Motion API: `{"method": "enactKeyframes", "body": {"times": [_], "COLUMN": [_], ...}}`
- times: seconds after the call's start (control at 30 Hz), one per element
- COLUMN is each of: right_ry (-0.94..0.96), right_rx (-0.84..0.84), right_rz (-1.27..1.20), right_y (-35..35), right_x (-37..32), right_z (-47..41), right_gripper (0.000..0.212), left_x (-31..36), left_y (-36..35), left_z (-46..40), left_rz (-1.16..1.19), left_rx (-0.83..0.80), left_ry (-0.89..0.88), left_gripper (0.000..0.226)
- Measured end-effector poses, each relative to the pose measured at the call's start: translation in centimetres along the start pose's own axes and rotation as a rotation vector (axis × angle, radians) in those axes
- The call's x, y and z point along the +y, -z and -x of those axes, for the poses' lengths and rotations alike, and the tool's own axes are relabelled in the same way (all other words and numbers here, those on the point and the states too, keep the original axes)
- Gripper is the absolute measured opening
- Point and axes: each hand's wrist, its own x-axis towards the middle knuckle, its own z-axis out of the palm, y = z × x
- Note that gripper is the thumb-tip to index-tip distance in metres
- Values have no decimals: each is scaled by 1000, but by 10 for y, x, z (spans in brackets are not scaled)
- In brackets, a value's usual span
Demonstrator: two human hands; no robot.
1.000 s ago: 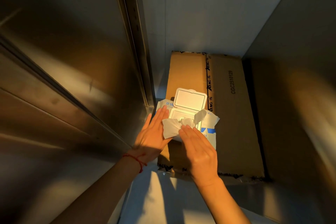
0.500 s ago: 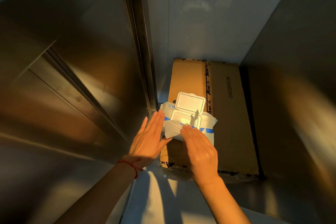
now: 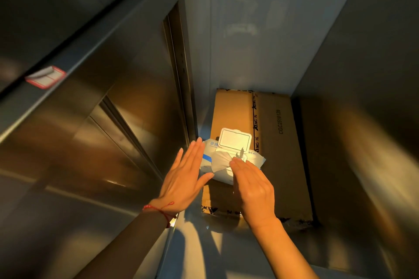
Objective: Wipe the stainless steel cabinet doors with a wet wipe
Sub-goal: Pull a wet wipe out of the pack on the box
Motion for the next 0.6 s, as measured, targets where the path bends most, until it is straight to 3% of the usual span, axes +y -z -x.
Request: {"method": "enactKeyframes", "body": {"times": [0.07, 0.17, 0.23, 0.53, 0.6], "right_ry": [5, 6, 2, 24, 40], "right_rx": [-13, -96, -117, -85, -39], "right_rz": [14, 31, 18, 44, 46], "right_y": [6, 17, 26, 61, 67], "right_x": [0, 1, 1, -7, -10], "right_z": [-8, -22, -31, -65, -69], "right_gripper": [22, 59, 69, 39, 20], "left_x": [5, 13, 22, 60, 69], "left_y": [10, 25, 37, 75, 82], "left_z": [0, -1, 1, 6, 7], "left_rz": [-2, -9, -7, -1, -37], "left_rx": [10, 23, 49, 147, 226], "left_ry": [-7, -21, -47, -153, -201], "left_gripper": [88, 84, 88, 74, 69]}}
